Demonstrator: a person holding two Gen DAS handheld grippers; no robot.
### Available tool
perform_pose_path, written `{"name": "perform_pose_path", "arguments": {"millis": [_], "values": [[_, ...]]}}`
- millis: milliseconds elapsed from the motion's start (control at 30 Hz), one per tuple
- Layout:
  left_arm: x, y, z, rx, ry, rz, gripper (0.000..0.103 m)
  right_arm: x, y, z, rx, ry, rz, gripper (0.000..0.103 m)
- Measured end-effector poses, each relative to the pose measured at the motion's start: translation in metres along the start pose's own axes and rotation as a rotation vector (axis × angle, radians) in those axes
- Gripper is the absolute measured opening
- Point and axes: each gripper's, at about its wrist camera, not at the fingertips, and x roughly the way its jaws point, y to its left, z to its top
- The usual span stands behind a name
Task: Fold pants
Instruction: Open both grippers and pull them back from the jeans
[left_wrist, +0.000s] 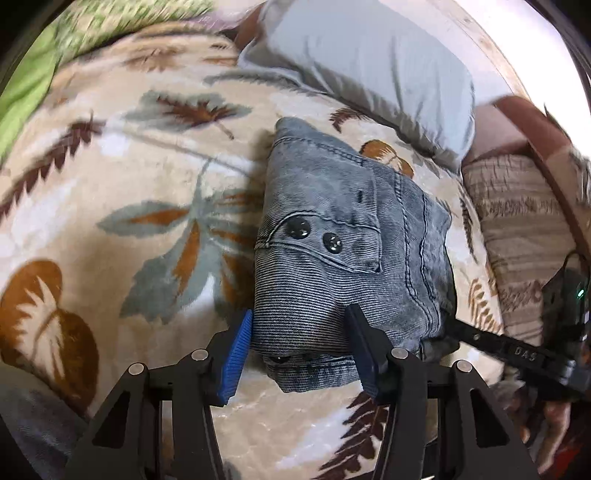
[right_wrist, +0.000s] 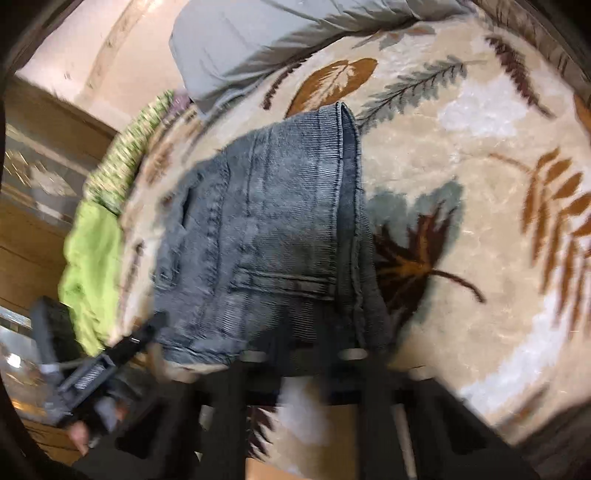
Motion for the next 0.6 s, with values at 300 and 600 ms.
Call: {"name": "perform_pose_path", "arguments": {"millis": [300, 600], "values": [[-0.006, -0.01, -0.004, 0.032, -0.035, 0.066, 0.059, -0.005, -0.013, -0.007, 0.0, -0.028, 0.031, 0.011], [-0.037, -0.04, -0.034, 0.175, -0.135, 0.184, 0.062, -0.053, 0.024, -0.036, -0.101, -0.204, -0.055, 0.076]]}}
